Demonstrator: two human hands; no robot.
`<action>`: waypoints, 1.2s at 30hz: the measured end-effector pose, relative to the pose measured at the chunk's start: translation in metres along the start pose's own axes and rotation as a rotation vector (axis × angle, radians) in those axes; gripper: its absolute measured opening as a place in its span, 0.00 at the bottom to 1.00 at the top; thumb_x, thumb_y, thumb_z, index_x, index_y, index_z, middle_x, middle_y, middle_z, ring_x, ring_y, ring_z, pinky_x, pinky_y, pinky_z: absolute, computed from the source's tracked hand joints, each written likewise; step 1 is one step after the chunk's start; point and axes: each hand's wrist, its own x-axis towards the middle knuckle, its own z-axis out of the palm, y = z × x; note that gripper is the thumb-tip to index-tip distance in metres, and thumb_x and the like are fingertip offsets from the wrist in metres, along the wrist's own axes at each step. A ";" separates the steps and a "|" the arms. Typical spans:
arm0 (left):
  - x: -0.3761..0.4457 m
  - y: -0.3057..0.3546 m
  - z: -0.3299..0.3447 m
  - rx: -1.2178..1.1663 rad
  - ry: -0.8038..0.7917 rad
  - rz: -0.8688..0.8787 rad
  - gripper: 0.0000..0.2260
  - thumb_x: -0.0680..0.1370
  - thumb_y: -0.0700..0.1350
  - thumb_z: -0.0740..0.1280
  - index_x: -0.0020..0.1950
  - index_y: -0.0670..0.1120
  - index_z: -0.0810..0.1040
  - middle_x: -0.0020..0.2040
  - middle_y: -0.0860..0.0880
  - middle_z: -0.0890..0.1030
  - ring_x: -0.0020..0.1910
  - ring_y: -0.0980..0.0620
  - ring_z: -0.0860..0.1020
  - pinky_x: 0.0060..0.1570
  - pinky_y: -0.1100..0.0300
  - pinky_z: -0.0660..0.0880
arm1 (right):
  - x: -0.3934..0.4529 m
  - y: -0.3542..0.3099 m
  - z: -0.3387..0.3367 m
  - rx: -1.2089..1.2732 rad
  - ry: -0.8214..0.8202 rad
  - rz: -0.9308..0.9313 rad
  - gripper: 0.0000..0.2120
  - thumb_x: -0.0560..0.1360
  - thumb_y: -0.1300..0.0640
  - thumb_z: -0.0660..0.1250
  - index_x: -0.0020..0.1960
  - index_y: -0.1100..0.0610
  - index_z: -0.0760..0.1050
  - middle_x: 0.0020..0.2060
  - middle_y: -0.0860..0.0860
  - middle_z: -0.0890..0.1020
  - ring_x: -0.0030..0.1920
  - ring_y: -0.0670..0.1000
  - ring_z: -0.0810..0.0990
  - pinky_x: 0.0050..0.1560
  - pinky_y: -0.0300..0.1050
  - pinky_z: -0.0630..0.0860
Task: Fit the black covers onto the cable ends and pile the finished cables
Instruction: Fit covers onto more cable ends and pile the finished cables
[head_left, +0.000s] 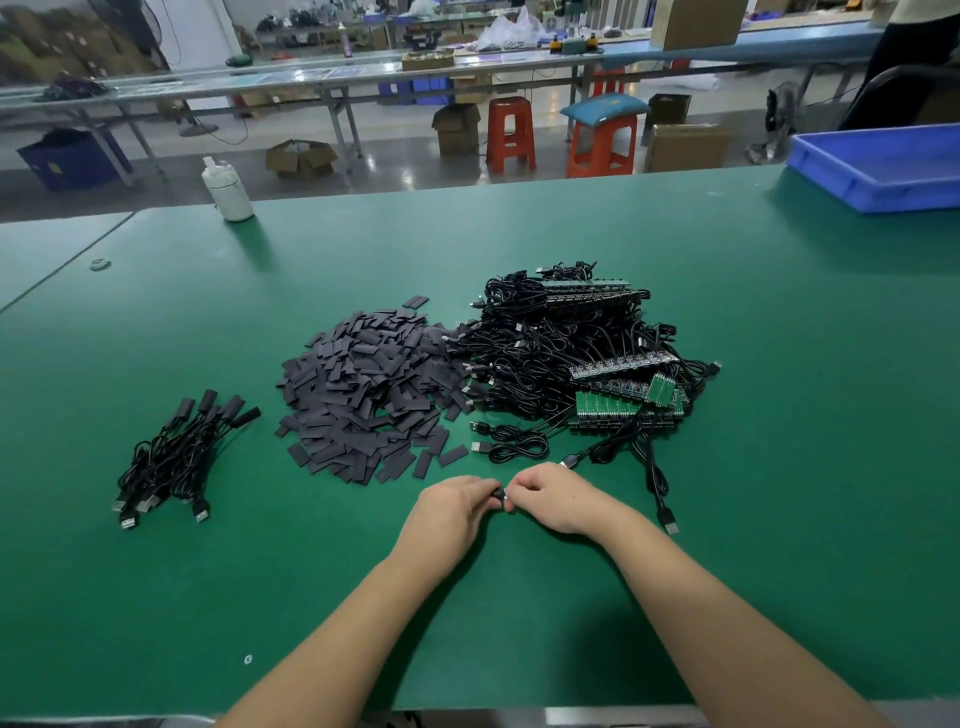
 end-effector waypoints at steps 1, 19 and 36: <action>-0.001 0.000 0.001 0.003 0.012 0.005 0.08 0.80 0.46 0.67 0.55 0.45 0.83 0.47 0.48 0.84 0.47 0.48 0.80 0.50 0.54 0.75 | 0.001 -0.001 0.001 -0.052 0.014 0.010 0.12 0.77 0.46 0.61 0.39 0.44 0.80 0.27 0.45 0.74 0.30 0.46 0.70 0.35 0.43 0.65; -0.006 0.000 0.001 0.220 0.048 0.201 0.10 0.78 0.42 0.69 0.58 0.40 0.82 0.48 0.45 0.84 0.43 0.44 0.81 0.40 0.53 0.79 | 0.000 0.000 0.000 -0.187 -0.017 -0.037 0.14 0.82 0.45 0.58 0.41 0.41 0.77 0.35 0.44 0.78 0.35 0.45 0.72 0.37 0.42 0.66; 0.001 -0.004 0.011 0.153 0.023 0.104 0.11 0.82 0.48 0.64 0.60 0.45 0.80 0.53 0.49 0.83 0.50 0.47 0.81 0.49 0.53 0.77 | 0.000 0.013 -0.009 0.211 -0.035 -0.065 0.06 0.80 0.58 0.68 0.51 0.57 0.83 0.34 0.46 0.84 0.37 0.42 0.82 0.46 0.36 0.78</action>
